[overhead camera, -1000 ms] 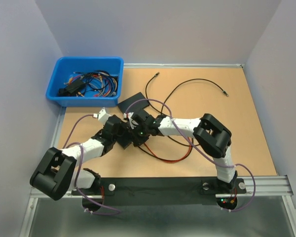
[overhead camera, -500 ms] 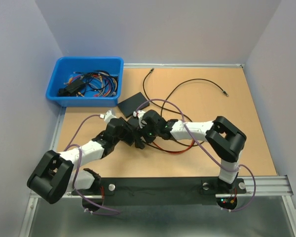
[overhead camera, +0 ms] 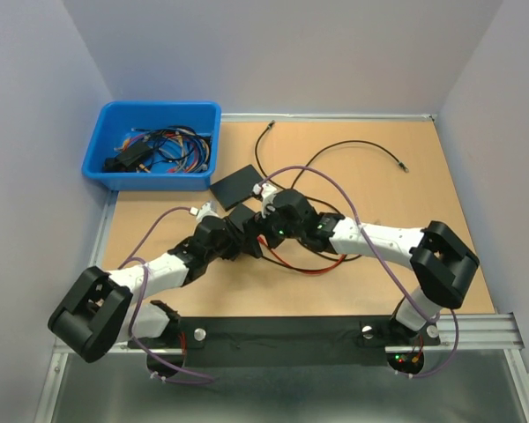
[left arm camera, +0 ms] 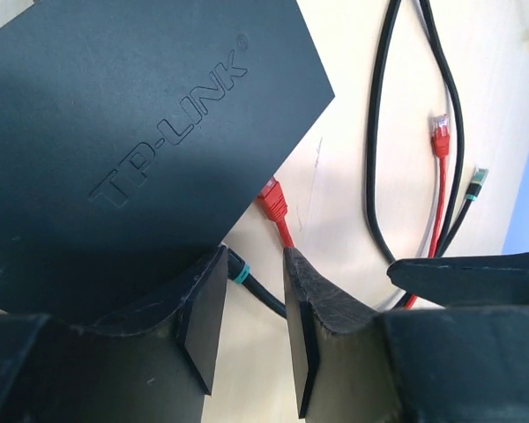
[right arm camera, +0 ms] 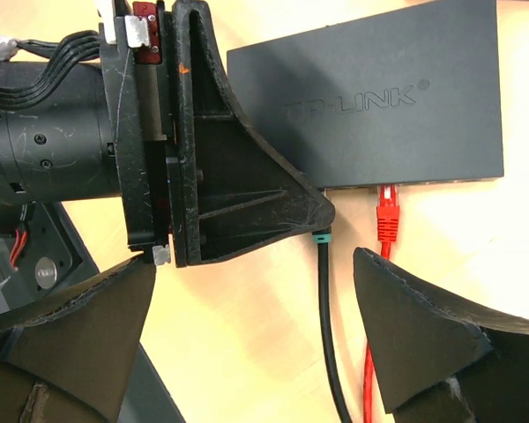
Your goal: Insert the plug into the switch port
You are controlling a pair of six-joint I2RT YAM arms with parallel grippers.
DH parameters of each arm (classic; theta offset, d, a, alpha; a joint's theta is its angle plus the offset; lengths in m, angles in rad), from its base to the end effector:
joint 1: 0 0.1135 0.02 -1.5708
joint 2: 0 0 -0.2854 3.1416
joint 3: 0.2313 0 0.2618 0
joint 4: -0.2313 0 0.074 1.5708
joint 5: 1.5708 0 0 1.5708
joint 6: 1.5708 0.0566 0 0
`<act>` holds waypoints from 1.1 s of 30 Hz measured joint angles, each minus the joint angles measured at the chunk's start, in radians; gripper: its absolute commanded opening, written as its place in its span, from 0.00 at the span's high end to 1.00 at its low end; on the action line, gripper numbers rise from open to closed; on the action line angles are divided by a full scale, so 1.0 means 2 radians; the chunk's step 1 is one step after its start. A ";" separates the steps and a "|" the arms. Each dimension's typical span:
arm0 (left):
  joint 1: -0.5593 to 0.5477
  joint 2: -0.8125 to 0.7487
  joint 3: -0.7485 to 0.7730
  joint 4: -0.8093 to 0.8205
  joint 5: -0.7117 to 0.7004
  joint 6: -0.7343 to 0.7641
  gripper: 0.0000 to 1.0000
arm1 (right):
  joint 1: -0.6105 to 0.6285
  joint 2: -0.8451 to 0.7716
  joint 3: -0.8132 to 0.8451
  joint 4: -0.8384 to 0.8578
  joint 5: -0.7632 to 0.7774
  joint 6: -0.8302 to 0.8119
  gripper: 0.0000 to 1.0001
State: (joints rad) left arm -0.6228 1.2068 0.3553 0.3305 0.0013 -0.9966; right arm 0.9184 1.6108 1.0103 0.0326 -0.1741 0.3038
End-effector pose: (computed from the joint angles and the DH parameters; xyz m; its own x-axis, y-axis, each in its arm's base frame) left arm 0.1987 -0.1428 0.1630 -0.7101 -0.5237 -0.4706 -0.0221 0.6846 -0.7286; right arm 0.2259 0.3118 0.2344 -0.5722 -0.2637 -0.7766 -0.7337 0.5877 0.3411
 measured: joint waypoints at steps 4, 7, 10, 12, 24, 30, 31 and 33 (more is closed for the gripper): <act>0.000 -0.016 0.000 -0.018 -0.004 0.002 0.55 | 0.007 -0.003 0.000 -0.003 0.015 0.009 0.11; 0.000 -0.055 0.001 -0.049 -0.016 0.003 0.54 | 0.013 -0.013 0.000 -0.001 0.018 0.023 0.15; 0.000 -0.107 0.011 -0.106 -0.037 0.014 0.52 | 0.006 -0.039 -0.002 0.004 0.047 0.038 0.21; -0.006 -0.142 0.019 -0.152 -0.043 0.020 0.52 | -0.025 -0.058 -0.005 0.017 0.081 0.048 0.24; 0.002 -0.246 0.117 -0.311 -0.118 0.040 0.51 | -0.105 0.008 0.008 0.028 0.119 0.121 0.29; 0.002 -0.282 0.155 -0.337 -0.144 0.044 0.51 | -0.109 0.087 0.038 0.025 0.074 0.151 0.35; 0.002 -0.284 0.157 -0.339 -0.146 0.045 0.51 | -0.109 0.097 0.042 0.025 0.068 0.154 0.36; 0.002 -0.285 0.158 -0.343 -0.149 0.047 0.51 | -0.109 0.117 0.047 0.025 0.050 0.165 0.36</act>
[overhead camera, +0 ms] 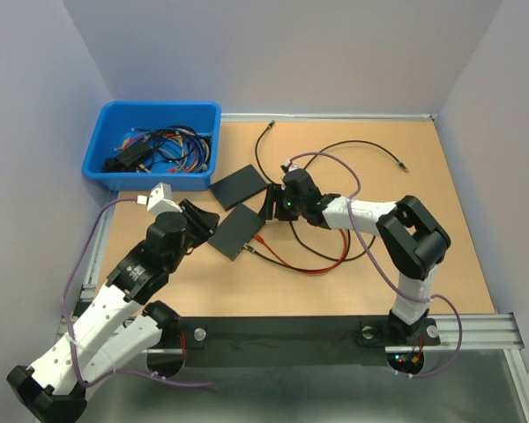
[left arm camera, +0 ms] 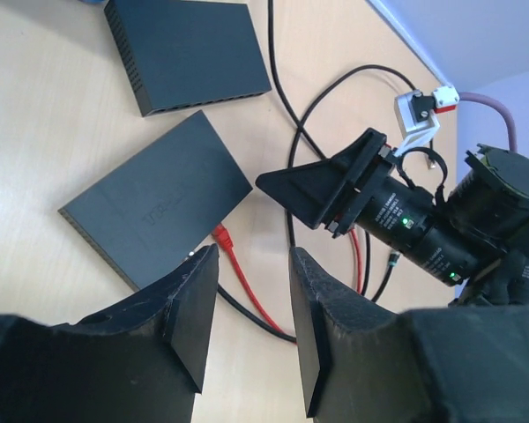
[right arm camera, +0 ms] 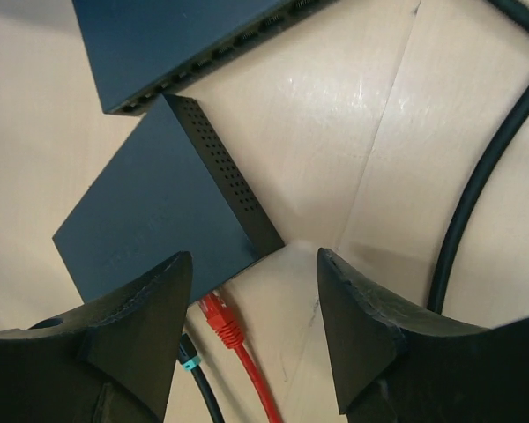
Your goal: Insert the plug into the switch port
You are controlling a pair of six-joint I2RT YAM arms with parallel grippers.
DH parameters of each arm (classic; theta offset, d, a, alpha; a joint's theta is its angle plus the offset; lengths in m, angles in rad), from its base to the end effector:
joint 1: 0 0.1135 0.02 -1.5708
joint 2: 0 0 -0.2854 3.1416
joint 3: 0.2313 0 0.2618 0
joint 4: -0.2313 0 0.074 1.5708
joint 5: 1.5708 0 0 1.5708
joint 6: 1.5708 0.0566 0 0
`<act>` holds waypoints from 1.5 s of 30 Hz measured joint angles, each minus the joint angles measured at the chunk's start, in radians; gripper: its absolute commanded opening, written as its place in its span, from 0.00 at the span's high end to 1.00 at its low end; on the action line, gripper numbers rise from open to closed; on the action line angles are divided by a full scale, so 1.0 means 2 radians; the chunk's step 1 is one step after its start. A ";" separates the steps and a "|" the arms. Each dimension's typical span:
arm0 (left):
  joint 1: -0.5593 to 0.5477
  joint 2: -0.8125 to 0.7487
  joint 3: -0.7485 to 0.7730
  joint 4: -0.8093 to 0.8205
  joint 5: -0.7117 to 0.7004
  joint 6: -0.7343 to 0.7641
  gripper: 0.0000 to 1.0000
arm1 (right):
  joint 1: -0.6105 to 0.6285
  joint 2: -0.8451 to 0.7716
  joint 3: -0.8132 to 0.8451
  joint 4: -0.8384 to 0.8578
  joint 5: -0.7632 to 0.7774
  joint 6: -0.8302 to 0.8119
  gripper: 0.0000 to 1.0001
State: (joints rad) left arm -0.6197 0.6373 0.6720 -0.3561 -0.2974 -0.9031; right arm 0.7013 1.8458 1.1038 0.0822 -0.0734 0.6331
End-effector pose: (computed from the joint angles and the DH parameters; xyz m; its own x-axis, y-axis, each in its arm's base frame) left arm 0.1438 -0.0822 0.3117 -0.4175 -0.6244 -0.6602 0.0018 0.7260 -0.6877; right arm 0.3251 0.2799 0.1803 -0.7844 0.1099 -0.6104 -0.2774 0.8181 0.5037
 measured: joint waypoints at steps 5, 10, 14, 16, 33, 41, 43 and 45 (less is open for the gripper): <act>0.000 0.001 0.000 -0.008 -0.001 0.001 0.51 | 0.004 0.023 0.001 0.001 -0.021 0.013 0.37; 0.000 0.000 0.000 -0.009 -0.001 0.001 0.51 | 0.024 0.044 0.018 0.005 -0.031 0.019 0.38; 0.000 -0.001 0.000 -0.010 -0.002 0.001 0.51 | 0.047 0.062 0.035 0.014 -0.032 0.023 0.39; 0.000 -0.002 0.000 -0.012 -0.002 0.000 0.51 | 0.060 0.072 0.045 0.020 -0.033 0.026 0.39; 0.000 -0.022 0.000 -0.031 -0.027 0.000 0.51 | 0.171 0.109 0.057 0.095 -0.106 0.002 0.40; 0.000 -0.013 0.000 -0.030 -0.035 0.002 0.51 | 0.149 -0.031 0.021 0.024 -0.012 -0.044 0.28; 0.000 -0.010 0.000 -0.030 -0.037 0.002 0.51 | 0.132 -0.085 0.009 0.010 0.020 -0.047 0.27; 0.000 -0.006 0.000 -0.030 -0.036 0.003 0.51 | 0.100 -0.132 0.003 -0.005 0.043 -0.048 0.25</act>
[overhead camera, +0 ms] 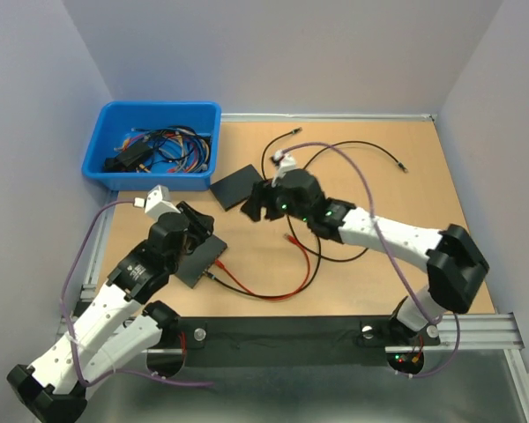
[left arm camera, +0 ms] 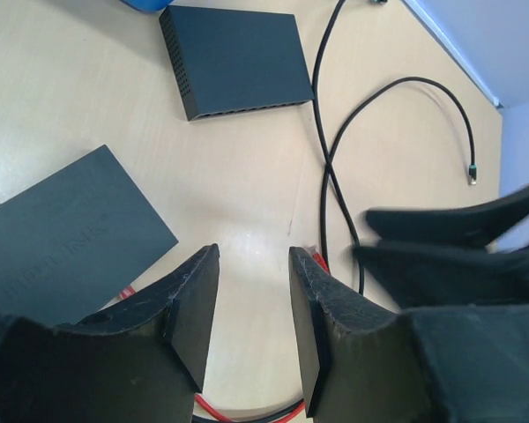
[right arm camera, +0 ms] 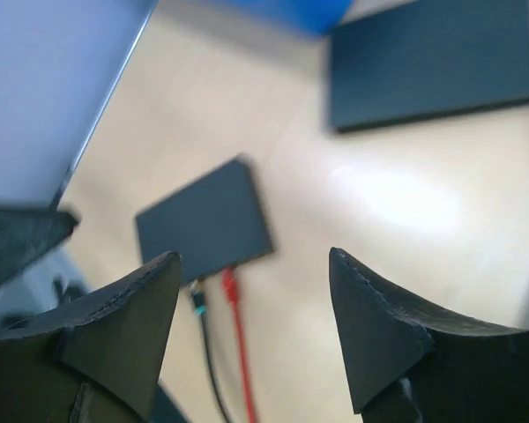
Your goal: Insert the plug into the switch port
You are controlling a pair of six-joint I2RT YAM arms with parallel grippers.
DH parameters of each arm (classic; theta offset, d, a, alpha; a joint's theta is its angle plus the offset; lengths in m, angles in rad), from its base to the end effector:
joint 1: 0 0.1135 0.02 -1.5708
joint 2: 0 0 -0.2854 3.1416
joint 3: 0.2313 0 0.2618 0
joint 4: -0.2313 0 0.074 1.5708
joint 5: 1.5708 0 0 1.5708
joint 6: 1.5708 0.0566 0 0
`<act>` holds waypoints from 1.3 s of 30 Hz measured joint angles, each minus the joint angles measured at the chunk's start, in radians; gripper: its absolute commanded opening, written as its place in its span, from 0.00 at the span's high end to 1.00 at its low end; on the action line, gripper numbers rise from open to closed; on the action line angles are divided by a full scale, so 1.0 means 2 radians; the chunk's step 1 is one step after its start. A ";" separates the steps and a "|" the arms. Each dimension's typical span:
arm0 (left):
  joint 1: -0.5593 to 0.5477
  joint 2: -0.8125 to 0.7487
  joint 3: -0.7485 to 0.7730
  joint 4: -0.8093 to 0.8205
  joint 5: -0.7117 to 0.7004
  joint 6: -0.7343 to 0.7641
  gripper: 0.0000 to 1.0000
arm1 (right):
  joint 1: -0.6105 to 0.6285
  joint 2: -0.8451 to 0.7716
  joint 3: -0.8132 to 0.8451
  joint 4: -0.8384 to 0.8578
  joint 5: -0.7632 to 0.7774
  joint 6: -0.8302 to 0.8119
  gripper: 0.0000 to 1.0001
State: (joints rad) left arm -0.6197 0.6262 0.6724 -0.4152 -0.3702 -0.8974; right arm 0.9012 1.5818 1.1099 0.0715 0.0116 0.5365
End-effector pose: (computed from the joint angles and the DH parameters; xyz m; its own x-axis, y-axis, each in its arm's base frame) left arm 0.1411 -0.0755 0.3068 -0.3916 -0.6158 -0.6837 -0.0632 0.7593 -0.6477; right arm 0.2473 0.3114 0.2856 -0.6053 0.0588 -0.7938 -0.5445 0.6968 0.4668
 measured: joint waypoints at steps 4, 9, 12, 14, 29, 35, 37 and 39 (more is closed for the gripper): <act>0.000 0.006 0.000 0.005 0.004 0.000 0.51 | -0.100 -0.043 0.000 -0.027 0.036 0.003 0.22; 0.000 0.006 0.000 0.017 0.015 0.000 0.51 | -0.256 -0.014 0.011 -0.060 0.044 0.023 0.24; 0.000 0.006 0.000 0.022 0.020 0.000 0.51 | -0.318 0.032 0.036 -0.076 0.024 0.048 0.25; 0.000 0.006 -0.002 0.028 0.024 0.000 0.51 | -0.353 0.080 0.069 -0.083 0.006 0.064 0.24; 0.000 0.023 -0.035 0.068 0.053 0.004 0.52 | -0.490 0.283 0.251 -0.093 -0.016 0.113 0.23; 0.000 0.032 -0.051 0.089 0.054 0.011 0.52 | -0.515 0.303 0.275 -0.098 0.016 0.113 0.23; 0.000 0.035 -0.065 0.102 0.057 0.013 0.52 | -0.514 0.311 0.285 -0.100 0.027 0.113 0.23; 0.000 0.041 -0.076 0.106 0.062 0.013 0.52 | -0.513 0.320 0.297 -0.100 0.033 0.113 0.23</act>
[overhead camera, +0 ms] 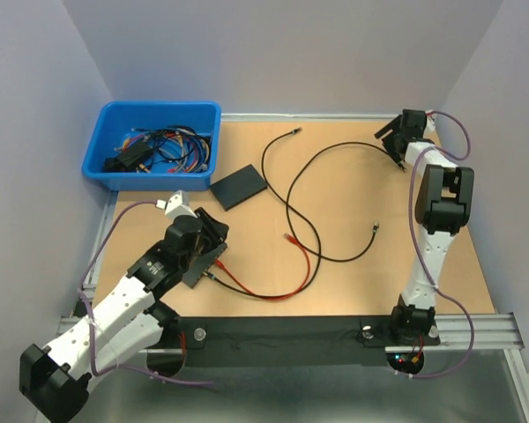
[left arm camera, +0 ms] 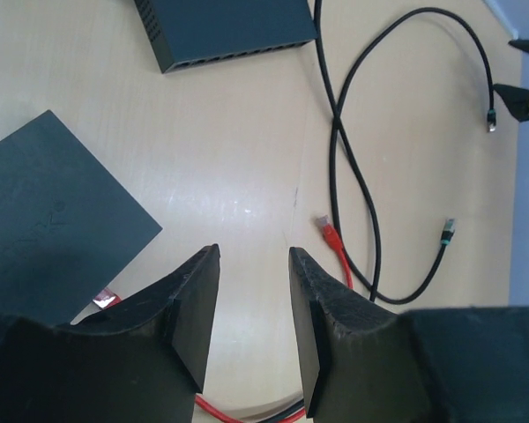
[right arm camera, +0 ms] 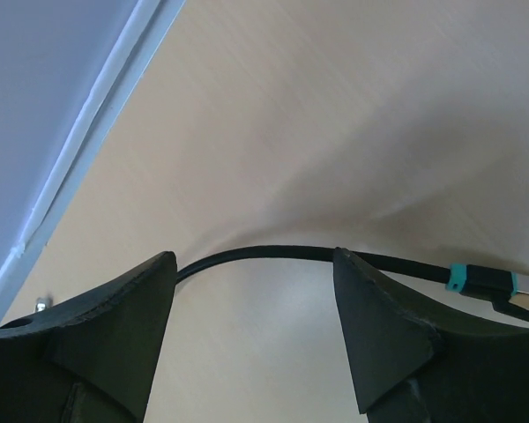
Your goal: Insert the plug into the switch port
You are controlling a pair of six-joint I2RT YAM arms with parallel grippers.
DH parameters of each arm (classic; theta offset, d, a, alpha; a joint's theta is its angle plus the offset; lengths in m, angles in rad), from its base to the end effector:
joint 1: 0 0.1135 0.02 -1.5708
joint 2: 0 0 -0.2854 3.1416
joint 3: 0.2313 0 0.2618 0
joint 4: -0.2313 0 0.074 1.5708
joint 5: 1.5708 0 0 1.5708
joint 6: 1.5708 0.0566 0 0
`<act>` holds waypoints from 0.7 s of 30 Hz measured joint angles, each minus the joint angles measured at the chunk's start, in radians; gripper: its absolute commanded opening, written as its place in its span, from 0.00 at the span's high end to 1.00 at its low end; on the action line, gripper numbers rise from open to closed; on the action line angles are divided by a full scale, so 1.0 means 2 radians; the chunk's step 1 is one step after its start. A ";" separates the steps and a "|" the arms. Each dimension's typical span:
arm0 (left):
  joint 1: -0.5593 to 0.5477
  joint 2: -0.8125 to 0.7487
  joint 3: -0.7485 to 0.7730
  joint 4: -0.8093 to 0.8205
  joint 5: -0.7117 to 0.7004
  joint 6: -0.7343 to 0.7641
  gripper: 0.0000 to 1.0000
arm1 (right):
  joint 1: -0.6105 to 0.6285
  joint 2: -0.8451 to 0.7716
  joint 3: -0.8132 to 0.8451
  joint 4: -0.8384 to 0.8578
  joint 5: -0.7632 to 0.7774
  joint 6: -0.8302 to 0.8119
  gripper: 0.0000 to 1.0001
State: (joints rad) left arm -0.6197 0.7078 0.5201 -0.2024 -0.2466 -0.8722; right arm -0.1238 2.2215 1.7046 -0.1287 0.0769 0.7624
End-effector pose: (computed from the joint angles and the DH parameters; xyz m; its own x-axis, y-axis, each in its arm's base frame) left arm 0.1577 -0.0956 0.2615 -0.4896 -0.5629 -0.6659 0.0070 0.7612 -0.6485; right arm 0.5435 -0.0720 0.1883 -0.3047 0.7318 -0.6096 0.5455 0.6587 0.5182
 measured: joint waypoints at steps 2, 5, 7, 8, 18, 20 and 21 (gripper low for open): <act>0.000 0.005 -0.006 0.003 0.004 0.000 0.52 | 0.001 0.011 0.010 0.000 0.004 0.000 0.23; 0.000 0.009 -0.011 0.007 0.006 0.000 0.52 | 0.003 0.022 0.012 -0.002 0.011 0.001 0.23; 0.000 0.009 -0.011 0.012 0.006 0.000 0.52 | 0.003 0.027 0.012 -0.004 0.011 0.002 0.23; 0.000 0.009 -0.011 0.014 0.006 0.000 0.52 | 0.003 0.029 0.012 -0.004 0.010 0.003 0.23; 0.000 0.009 -0.020 0.030 0.008 0.002 0.52 | -0.001 -0.003 -0.014 -0.010 0.009 0.009 0.23; 0.000 0.009 -0.025 0.032 0.010 0.002 0.52 | -0.001 -0.017 -0.014 -0.010 0.006 0.006 0.23; 0.000 0.009 -0.026 0.032 0.011 0.002 0.52 | -0.001 -0.021 -0.014 -0.010 0.004 0.006 0.23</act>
State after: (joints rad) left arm -0.6189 0.7254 0.4675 -0.1379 -0.2237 -0.8692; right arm -0.1261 2.1803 1.6756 -0.1486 0.0845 0.7746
